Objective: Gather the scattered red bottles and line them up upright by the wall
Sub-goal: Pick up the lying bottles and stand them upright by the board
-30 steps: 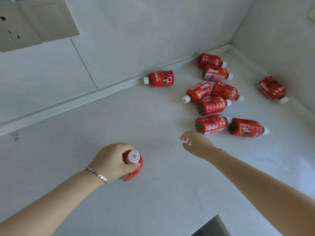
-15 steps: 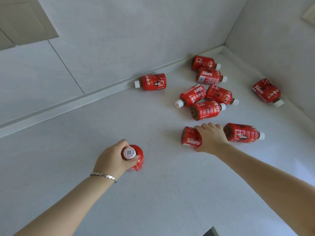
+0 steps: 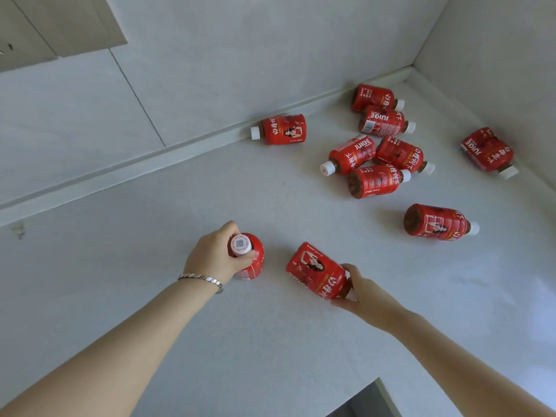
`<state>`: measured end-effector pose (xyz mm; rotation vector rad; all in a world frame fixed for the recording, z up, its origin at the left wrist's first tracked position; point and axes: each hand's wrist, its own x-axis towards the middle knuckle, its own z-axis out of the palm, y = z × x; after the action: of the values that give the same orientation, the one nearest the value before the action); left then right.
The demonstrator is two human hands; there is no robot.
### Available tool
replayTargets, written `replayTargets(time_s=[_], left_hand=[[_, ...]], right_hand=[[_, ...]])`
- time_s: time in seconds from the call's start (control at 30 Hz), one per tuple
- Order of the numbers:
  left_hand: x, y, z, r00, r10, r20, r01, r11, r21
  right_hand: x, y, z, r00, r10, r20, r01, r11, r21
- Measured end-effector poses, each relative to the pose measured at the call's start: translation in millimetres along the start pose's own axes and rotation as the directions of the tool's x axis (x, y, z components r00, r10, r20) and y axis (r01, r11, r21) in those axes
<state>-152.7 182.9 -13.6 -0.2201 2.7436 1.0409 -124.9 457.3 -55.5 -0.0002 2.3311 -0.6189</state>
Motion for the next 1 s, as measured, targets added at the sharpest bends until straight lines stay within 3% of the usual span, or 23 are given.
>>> replayTargets(time_s=[0.13, 0.27, 0.33, 0.47, 0.63, 0.8, 1.0], left_hand=[[-3, 1, 2, 1.000, 0.001, -0.019, -0.001, 1.000, -0.015], [-27, -8, -7, 1.000, 0.016, -0.020, -0.016, 1.000, 0.007], [-48, -27, -19, 0.999, 0.020, -0.043, -0.021, 0.999, -0.028], [-98, -80, -65, 0.992, -0.013, -0.125, 0.007, 0.999, -0.054], [-173, -177, -150, 0.952, -0.218, -0.215, 0.198, 0.974, -0.114], [-242, -298, -245, 0.853, -0.389, -0.347, 0.347, 0.920, -0.181], [-299, -433, -344, 0.671, -0.541, -0.508, 0.472, 0.839, -0.270]], right_hand=[[-18, -13, 3, 0.980, -0.139, -0.140, 0.145, 0.989, 0.031], [-23, -59, -1, 0.921, -0.103, -0.377, 0.157, 0.981, 0.115], [-23, -94, 3, 0.904, -0.119, -0.411, 0.171, 0.981, 0.091], [-25, -164, 32, 0.929, -0.172, -0.327, 0.177, 0.984, -0.016], [-40, -274, 97, 0.929, -0.339, -0.148, 0.312, 0.934, -0.175], [-57, -410, 191, 0.879, -0.473, -0.055, 0.451, 0.864, -0.225], [-61, -551, 303, 0.868, -0.497, 0.018, 0.493, 0.855, -0.159]])
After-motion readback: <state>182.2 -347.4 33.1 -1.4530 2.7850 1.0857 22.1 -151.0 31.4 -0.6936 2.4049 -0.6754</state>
